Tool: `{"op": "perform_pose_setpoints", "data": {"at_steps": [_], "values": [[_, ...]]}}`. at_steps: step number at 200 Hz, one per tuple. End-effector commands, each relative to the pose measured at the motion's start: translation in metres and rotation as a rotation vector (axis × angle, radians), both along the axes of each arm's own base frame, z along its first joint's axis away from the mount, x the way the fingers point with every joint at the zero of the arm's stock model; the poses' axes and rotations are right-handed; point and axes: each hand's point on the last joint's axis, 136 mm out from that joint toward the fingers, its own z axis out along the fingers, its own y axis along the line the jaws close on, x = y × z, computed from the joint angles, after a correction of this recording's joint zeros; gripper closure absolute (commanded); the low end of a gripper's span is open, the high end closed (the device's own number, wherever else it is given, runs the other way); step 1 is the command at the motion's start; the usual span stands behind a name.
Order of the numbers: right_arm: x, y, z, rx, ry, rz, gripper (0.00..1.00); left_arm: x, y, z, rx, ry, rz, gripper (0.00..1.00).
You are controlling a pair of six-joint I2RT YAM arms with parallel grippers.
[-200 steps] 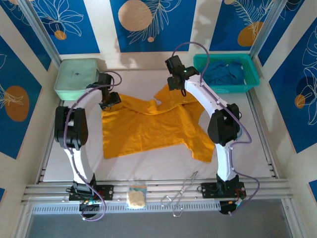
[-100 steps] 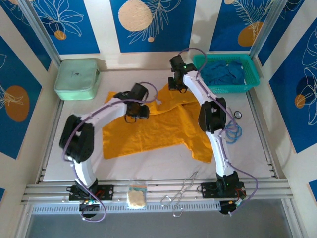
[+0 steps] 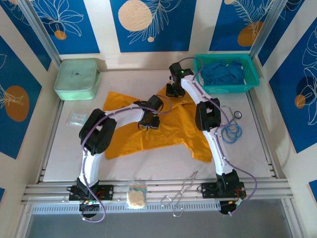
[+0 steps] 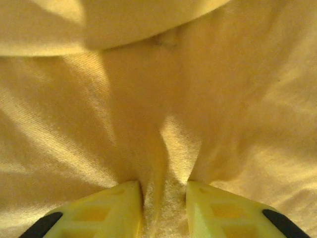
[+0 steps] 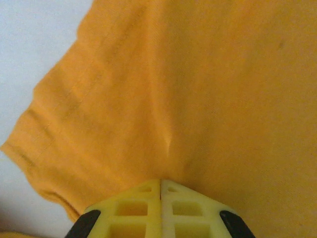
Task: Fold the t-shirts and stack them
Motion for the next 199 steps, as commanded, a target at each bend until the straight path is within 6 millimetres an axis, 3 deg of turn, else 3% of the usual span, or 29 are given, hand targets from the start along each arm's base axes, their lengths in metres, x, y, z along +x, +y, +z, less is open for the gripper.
{"op": "perform_pose_setpoints", "data": {"at_steps": [1, 47, 103, 149, 179, 199], "values": [[0.0, -0.015, -0.027, 0.031, 0.093, -0.111, 1.0, -0.061, 0.037, -0.043, 0.129, 0.163, 0.004, 0.68], [0.02, -0.042, -0.045, 0.093, 0.121, -0.291, 1.0, -0.125, 0.092, -0.059, 0.219, 0.272, 0.04, 0.68], [0.038, -0.042, -0.035, 0.137, 0.062, -0.342, 1.0, -0.171, 0.12, -0.062, 0.236, 0.347, 0.085, 0.69], [0.056, -0.026, -0.023, 0.226, -0.003, -0.324, 1.0, -0.177, 0.112, -0.07, 0.2, 0.348, 0.034, 0.69], [0.055, -0.001, -0.025, 0.271, 0.0, -0.297, 1.0, -0.163, 0.094, -0.064, 0.167, 0.305, -0.002, 0.68], [0.052, 0.013, -0.025, 0.293, 0.006, -0.279, 1.0, -0.148, 0.085, -0.047, 0.162, 0.258, -0.026, 0.58]]}}
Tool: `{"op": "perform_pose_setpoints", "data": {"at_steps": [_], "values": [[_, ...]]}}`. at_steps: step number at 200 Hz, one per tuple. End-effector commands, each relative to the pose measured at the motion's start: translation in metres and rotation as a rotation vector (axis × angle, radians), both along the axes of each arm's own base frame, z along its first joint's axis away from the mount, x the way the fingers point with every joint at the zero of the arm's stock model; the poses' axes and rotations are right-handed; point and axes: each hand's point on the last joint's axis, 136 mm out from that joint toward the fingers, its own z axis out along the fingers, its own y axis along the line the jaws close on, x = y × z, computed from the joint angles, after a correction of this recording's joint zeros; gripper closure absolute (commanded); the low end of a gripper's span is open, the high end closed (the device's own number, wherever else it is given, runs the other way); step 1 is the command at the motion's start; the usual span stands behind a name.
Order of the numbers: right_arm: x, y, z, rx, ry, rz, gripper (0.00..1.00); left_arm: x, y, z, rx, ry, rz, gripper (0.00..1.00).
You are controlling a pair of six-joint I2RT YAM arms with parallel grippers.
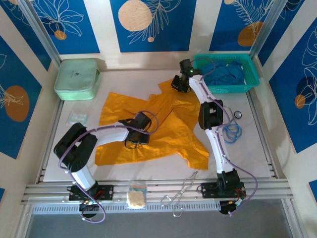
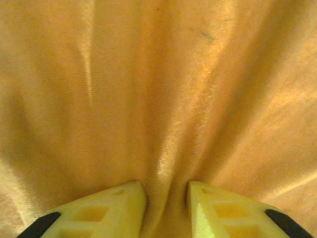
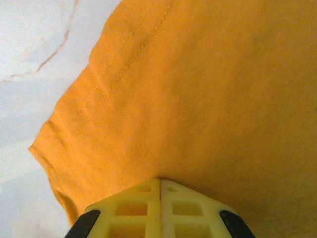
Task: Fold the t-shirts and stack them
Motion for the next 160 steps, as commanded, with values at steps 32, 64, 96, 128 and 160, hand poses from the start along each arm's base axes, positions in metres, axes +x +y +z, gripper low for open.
{"op": "perform_pose_setpoints", "data": {"at_steps": [32, 64, 96, 128, 160], "values": [[-0.014, 0.035, 0.004, 0.055, 0.023, 0.065, 1.0, -0.031, 0.038, 0.01, 0.275, 0.124, -0.088, 0.4], [-0.011, 0.034, 0.073, 0.02, -0.116, 0.119, 1.0, 0.009, 0.054, 0.071, 0.312, -0.041, -0.002, 0.29], [-0.026, 0.031, 0.15, -0.052, -0.248, 0.163, 1.0, 0.055, 0.096, 0.105, 0.281, -0.098, 0.157, 0.28], [-0.061, 0.02, 0.185, -0.156, -0.284, 0.175, 0.97, 0.108, 0.134, 0.111, 0.21, -0.093, 0.288, 0.41], [-0.105, -0.002, 0.183, -0.226, -0.269, 0.158, 1.0, 0.161, 0.156, 0.1, 0.183, -0.088, 0.356, 0.6]]}}
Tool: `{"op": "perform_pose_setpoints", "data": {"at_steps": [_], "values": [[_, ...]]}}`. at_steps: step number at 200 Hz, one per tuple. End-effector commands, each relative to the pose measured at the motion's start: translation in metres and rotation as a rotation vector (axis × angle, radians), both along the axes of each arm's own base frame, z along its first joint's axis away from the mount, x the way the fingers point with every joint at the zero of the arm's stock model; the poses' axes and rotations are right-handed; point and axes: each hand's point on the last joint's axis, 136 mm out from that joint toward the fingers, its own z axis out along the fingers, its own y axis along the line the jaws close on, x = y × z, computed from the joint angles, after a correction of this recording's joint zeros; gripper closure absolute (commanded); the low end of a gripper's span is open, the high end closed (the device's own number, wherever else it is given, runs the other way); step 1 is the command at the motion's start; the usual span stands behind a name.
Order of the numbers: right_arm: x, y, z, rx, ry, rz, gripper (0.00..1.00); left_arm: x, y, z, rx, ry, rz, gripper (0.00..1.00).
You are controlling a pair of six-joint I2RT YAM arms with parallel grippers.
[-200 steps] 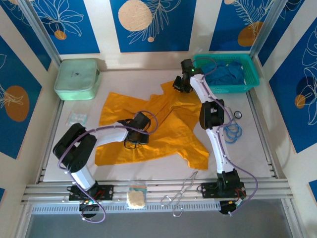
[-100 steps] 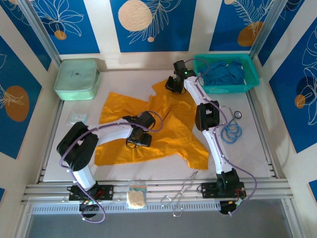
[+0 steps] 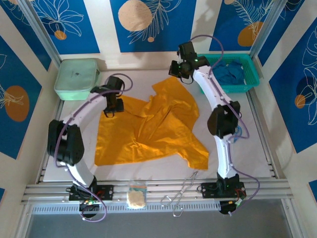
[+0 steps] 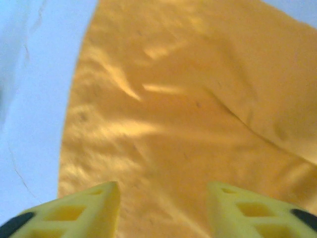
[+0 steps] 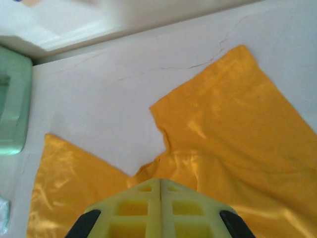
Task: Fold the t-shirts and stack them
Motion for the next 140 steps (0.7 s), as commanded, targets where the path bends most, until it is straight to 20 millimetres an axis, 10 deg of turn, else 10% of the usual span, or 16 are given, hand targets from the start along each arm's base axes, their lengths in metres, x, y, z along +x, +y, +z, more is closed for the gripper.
{"op": "perform_pose_setpoints", "data": {"at_steps": [1, 93, 140], "values": [[-0.029, -0.018, -0.022, -0.102, 0.031, -0.012, 1.0, 0.025, 0.005, -0.017, -0.018, 0.042, -0.007, 0.61], [-0.118, -0.064, -0.111, -0.174, 0.227, -0.108, 1.0, 0.154, 0.03, -0.07, -0.088, -0.019, 0.082, 0.74], [-0.13, -0.086, -0.171, -0.192, 0.386, -0.238, 1.0, 0.173, 0.026, -0.117, -0.117, 0.086, 0.098, 0.74]]}}
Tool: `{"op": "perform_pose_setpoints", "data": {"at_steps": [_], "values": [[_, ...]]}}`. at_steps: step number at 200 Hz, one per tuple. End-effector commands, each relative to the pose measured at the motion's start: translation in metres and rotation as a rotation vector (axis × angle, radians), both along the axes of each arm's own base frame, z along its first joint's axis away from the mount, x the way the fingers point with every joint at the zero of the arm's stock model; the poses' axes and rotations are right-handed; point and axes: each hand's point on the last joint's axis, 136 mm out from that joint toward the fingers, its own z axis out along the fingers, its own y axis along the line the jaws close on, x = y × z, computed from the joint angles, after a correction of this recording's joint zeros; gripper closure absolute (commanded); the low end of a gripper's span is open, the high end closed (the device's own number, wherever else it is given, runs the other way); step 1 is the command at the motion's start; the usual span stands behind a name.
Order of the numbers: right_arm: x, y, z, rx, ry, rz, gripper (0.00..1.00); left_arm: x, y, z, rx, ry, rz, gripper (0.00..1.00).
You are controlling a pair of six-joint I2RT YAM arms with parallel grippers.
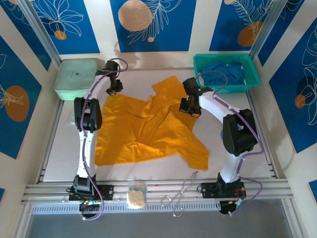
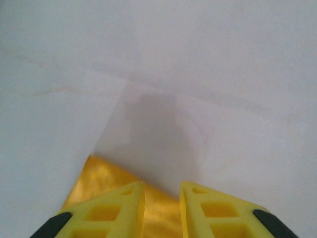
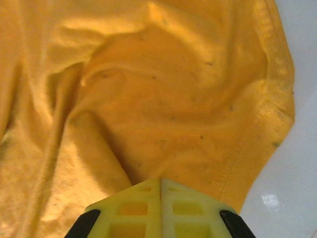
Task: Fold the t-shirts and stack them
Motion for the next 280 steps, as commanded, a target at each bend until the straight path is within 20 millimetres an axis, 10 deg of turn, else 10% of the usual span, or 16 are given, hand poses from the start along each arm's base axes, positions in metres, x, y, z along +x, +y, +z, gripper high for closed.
{"op": "perform_pose_setpoints", "data": {"at_steps": [1, 113, 280], "values": [[0.004, -0.014, -0.021, -0.005, 0.036, -0.113, 1.0, -0.016, -0.001, -0.034, -0.024, 0.132, -0.001, 0.74], [-0.01, -0.067, -0.079, -0.002, 0.218, -0.34, 1.0, -0.06, 0.039, -0.043, 0.176, 0.284, 0.073, 0.77], [-0.018, -0.131, -0.051, -0.131, 0.213, -0.47, 1.0, 0.023, 0.04, 0.008, 0.064, -0.022, 0.06, 0.79]]}}
